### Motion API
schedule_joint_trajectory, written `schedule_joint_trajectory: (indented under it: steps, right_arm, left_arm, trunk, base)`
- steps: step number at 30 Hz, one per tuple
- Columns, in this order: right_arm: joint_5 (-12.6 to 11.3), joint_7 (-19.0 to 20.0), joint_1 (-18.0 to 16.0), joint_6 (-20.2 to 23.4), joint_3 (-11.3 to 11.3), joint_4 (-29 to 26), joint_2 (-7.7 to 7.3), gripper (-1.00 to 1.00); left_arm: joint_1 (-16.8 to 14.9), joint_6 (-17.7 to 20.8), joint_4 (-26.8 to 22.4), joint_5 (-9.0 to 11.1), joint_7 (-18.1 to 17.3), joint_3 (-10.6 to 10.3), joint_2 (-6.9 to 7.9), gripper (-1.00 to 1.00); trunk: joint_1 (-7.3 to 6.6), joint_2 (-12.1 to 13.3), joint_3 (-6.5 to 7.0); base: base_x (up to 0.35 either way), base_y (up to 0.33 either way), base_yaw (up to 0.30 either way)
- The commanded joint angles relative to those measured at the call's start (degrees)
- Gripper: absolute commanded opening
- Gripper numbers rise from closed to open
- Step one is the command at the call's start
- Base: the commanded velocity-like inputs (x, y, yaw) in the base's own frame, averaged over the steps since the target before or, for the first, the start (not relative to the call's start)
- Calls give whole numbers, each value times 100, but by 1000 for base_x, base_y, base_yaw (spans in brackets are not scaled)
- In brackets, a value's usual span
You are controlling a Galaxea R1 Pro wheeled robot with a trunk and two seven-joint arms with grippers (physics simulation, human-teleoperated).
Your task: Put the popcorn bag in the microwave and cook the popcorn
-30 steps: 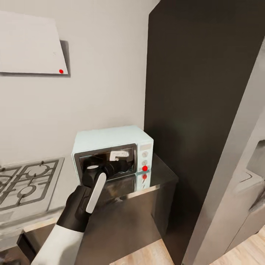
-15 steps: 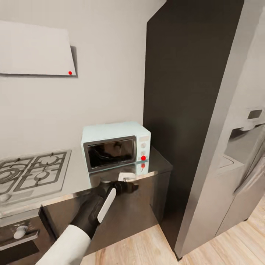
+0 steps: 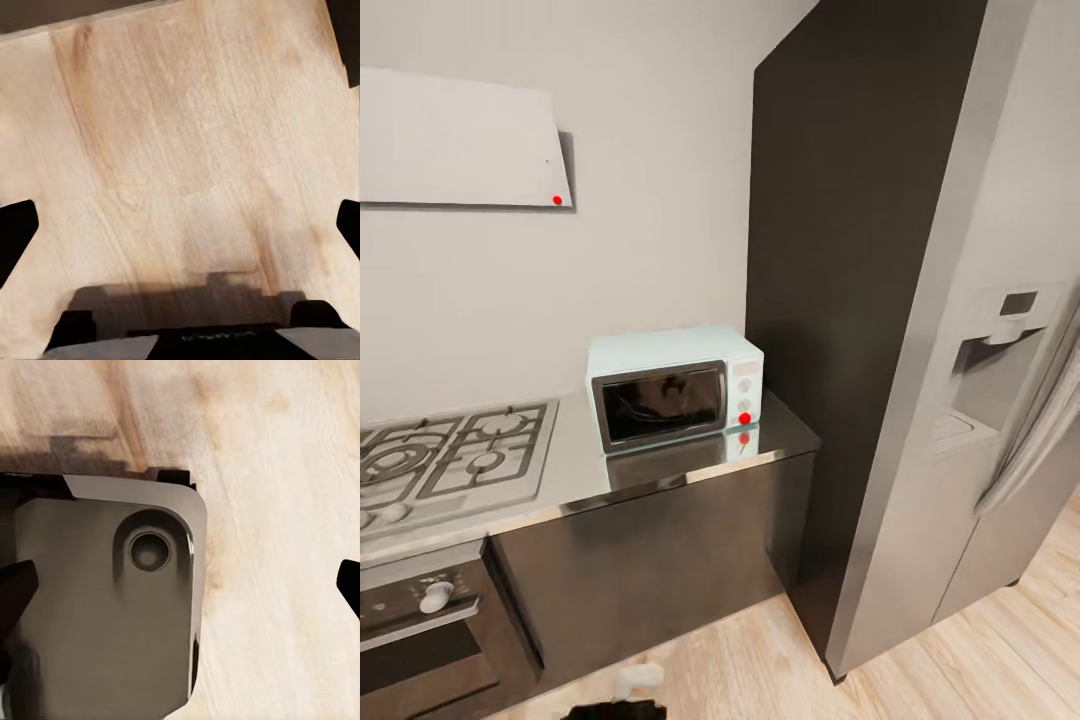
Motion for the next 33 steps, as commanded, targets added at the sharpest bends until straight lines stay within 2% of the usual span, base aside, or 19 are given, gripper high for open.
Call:
schedule_joint_trajectory:
  steps: [1, 4, 5, 6, 7, 9, 14, 18, 23, 30, 33]
  right_arm:
    - [46, 12, -8, -36, -49, 18, -2, 100]
    - [44, 13, -8, -37, -50, 18, -4, 100]
    - [43, 13, -8, -41, -50, 18, -5, 100]
    - [43, 13, -8, -43, -50, 18, -5, 100]
    - [43, 9, -8, -42, -50, 18, -5, 100]
    - [39, 5, -8, -43, -56, 18, -5, 100]
    - [30, 10, -8, -46, -58, 18, 2, 100]
    - [36, 13, -8, -31, -53, 18, -11, 100]
    - [56, 12, -8, -37, -41, 18, -13, 100]
    - [72, 15, -8, -32, -33, 18, -5, 100]
    - [151, 36, -8, -26, -26, 16, 27, 100]
  left_arm:
    - [296, -7, 9, 76, -13, -47, 37, 100]
    - [791, -39, 16, 92, -14, -47, 89, 100]
    - [1039, -46, 17, 95, -12, -46, 163, 100]
    - [1139, -49, 19, 96, -10, -45, 212, 100]
    - [1291, -52, 24, 100, -7, -44, 356, 100]
    - [1455, -55, 26, 114, -6, -45, 523, 100]
    - [1527, -66, 24, 291, -5, -43, 589, 100]
    - [1530, -81, 19, 555, 11, -45, 646, 100]
    - [1530, -105, 18, 903, 53, -50, 634, 100]
    - [1532, -72, 23, 932, 40, -51, 616, 100]
    - [1546, -97, 23, 929, 24, -51, 616, 100]
  trunk:
    - [1, -5, -6]
    - [1, -5, -6]
    - [1, -5, -6]
    - [1, -5, -6]
    - [1, -5, -6]
    - [1, -5, -6]
    - [1, -5, -6]
    - [1, -5, -6]
    - [1, -5, -6]
    - [1, -5, -6]
    - [1, -5, -6]
  base:
    - [0, 0, 0]
    - [0, 0, 0]
    - [0, 0, 0]
    - [0, 0, 0]
    - [0, 0, 0]
    - [0, 0, 0]
    - [0, 0, 0]
    - [0, 0, 178]
    - [0, 0, 264]
    - [0, 0, 269]
    - [0, 0, 270]
